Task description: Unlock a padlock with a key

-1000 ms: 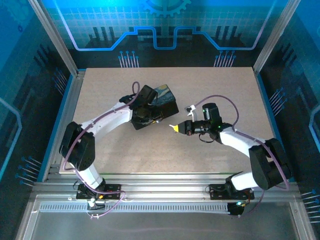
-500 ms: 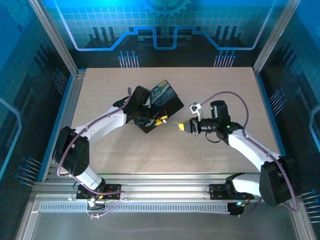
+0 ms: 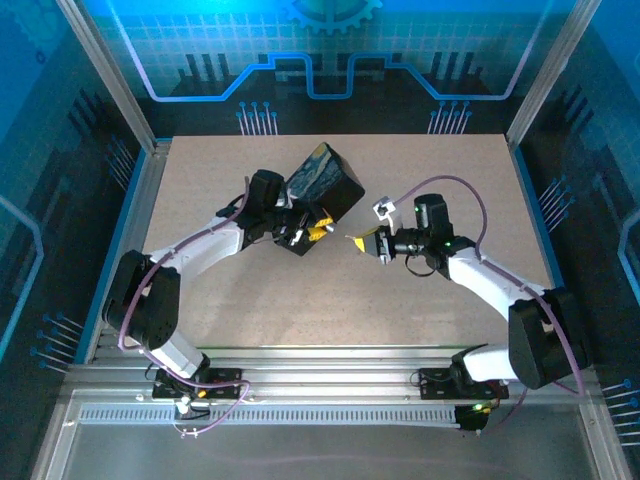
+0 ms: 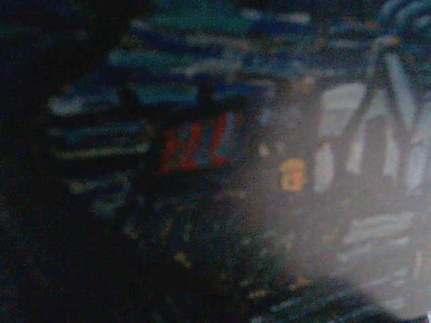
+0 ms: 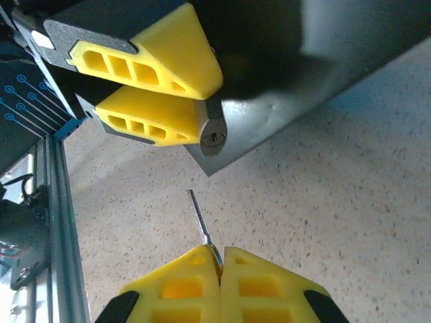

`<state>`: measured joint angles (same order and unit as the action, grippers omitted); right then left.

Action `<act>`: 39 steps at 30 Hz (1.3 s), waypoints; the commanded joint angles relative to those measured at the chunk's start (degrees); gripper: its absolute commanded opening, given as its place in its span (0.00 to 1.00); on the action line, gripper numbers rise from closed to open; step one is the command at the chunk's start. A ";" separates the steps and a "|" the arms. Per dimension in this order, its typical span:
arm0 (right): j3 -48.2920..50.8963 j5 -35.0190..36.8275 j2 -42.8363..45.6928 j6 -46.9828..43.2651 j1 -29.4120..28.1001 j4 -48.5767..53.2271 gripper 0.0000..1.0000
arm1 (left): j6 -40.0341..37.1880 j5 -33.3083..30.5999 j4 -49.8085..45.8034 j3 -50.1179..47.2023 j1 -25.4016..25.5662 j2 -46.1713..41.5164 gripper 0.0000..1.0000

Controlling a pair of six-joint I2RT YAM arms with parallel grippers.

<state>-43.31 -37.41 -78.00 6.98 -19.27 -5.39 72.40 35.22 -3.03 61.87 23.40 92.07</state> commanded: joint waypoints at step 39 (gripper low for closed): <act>-2.38 2.33 -7.48 1.91 -3.49 -14.40 0.00 | 1.70 4.46 4.58 -1.99 -1.06 -2.44 0.00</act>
<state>-45.39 -36.38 -85.78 8.54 -21.71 -15.29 74.06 37.30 0.36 60.58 22.37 92.01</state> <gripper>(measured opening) 0.044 0.263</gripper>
